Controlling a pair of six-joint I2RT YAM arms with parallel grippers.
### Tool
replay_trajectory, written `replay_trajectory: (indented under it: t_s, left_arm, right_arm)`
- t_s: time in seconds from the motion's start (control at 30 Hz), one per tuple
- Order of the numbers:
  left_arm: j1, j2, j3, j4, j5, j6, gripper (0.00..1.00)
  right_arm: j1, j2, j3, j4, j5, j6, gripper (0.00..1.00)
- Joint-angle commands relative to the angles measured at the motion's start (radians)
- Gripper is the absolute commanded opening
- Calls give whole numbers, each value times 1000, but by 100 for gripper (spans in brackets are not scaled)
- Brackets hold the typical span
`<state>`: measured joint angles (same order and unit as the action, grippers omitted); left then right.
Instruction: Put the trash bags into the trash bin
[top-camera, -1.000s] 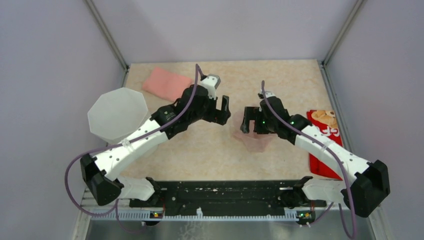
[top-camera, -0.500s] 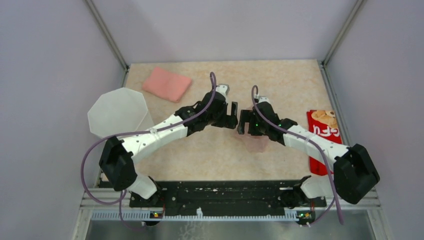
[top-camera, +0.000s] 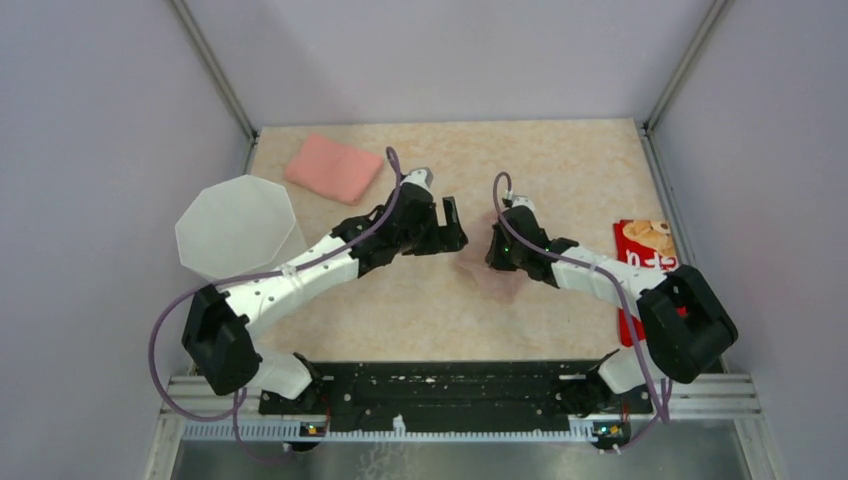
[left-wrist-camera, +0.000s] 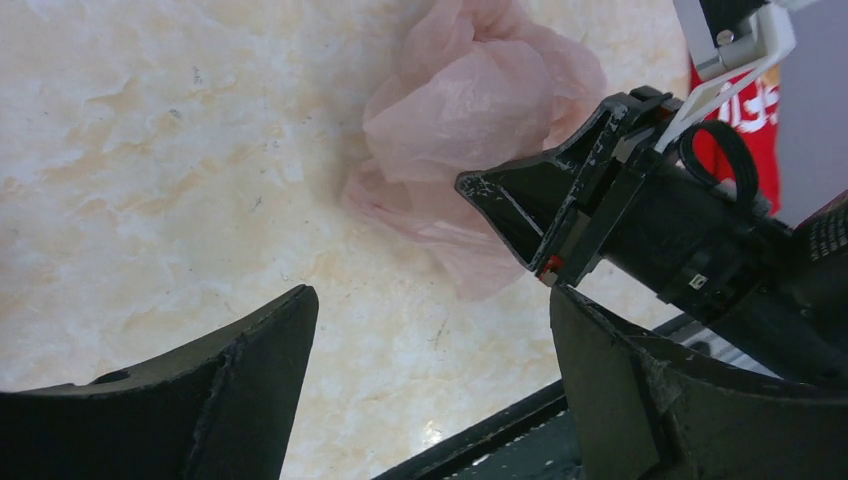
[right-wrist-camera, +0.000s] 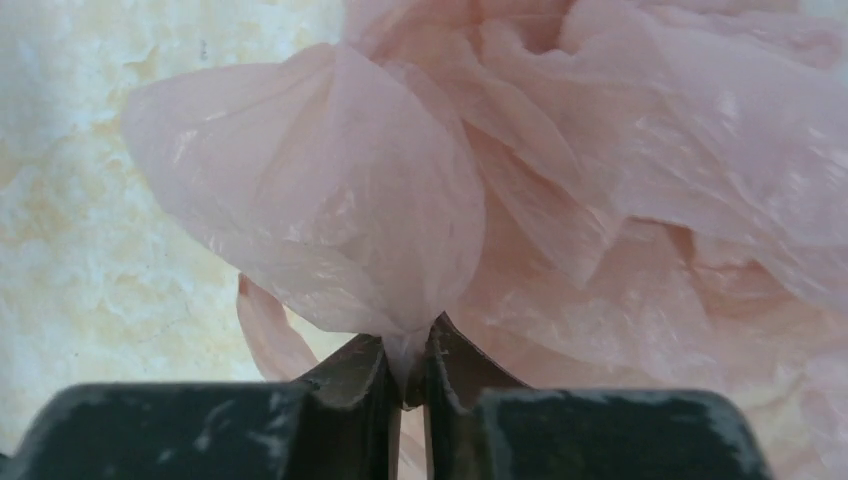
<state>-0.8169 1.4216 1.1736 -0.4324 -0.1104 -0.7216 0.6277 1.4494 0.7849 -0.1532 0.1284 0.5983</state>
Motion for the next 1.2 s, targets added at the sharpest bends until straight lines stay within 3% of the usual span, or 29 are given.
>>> replay_trajectory:
  t_s: [0.0, 0.27, 0.47, 0.77, 1.17]
  left_arm:
    - [49, -54, 0, 54, 63, -149, 92]
    - [100, -71, -15, 104, 133, -292, 85]
    - [130, -55, -16, 130, 162, -337, 80]
    - [156, 0, 18, 187, 217, -375, 78]
    - [156, -58, 11, 200, 261, -407, 75]
  right_arm:
    - [-19, -29, 21, 120, -62, 69, 0]
    - [-20, -195, -65, 324, -55, 239, 0]
    - [-17, -296, -128, 453, 2, 265, 0]
    - [23, -327, -116, 440, 60, 206, 0]
    - [54, -337, -91, 394, 146, 140, 0]
